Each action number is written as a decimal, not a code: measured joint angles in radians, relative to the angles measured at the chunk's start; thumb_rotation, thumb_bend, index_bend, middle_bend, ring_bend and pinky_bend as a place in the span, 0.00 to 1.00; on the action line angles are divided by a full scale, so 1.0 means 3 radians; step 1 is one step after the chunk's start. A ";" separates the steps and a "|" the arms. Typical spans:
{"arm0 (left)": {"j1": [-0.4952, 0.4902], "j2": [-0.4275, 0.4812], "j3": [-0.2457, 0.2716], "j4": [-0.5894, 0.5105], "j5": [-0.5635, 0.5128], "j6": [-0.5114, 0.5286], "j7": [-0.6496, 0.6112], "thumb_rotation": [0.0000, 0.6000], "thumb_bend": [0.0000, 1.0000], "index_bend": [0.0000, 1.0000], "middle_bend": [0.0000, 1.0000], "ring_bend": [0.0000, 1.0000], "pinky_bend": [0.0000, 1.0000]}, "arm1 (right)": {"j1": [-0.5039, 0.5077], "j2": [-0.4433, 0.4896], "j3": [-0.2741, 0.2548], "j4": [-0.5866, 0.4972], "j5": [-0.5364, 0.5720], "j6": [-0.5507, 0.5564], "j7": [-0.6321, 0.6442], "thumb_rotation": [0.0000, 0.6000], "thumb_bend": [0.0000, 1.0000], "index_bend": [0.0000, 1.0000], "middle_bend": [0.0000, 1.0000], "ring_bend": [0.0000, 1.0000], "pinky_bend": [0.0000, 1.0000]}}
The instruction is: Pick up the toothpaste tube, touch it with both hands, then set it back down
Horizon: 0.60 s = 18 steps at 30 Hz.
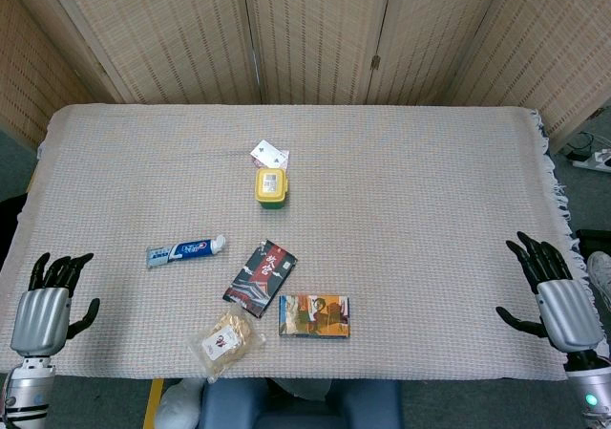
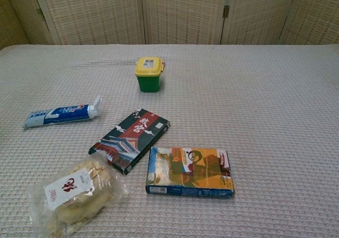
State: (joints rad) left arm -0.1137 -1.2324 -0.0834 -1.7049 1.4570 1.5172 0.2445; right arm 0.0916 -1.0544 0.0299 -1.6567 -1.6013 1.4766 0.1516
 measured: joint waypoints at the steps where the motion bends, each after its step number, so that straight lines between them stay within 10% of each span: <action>1: 0.0002 -0.0007 -0.0003 0.0009 -0.0001 0.0010 0.0012 1.00 0.42 0.19 0.26 0.19 0.05 | 0.0002 -0.0004 0.0001 0.0005 -0.0006 0.0006 0.0005 1.00 0.25 0.00 0.00 0.00 0.00; 18: -0.0255 -0.0049 -0.0157 0.0086 0.0020 -0.0209 0.0006 1.00 0.42 0.21 0.26 0.18 0.05 | -0.0025 0.0024 0.0031 0.0003 -0.0024 0.0141 0.0021 1.00 0.25 0.00 0.00 0.00 0.00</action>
State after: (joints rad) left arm -0.1902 -1.2470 -0.1306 -1.6790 1.4632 1.4545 0.2462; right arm 0.0840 -1.0474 0.0393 -1.6559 -1.6083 1.5191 0.1580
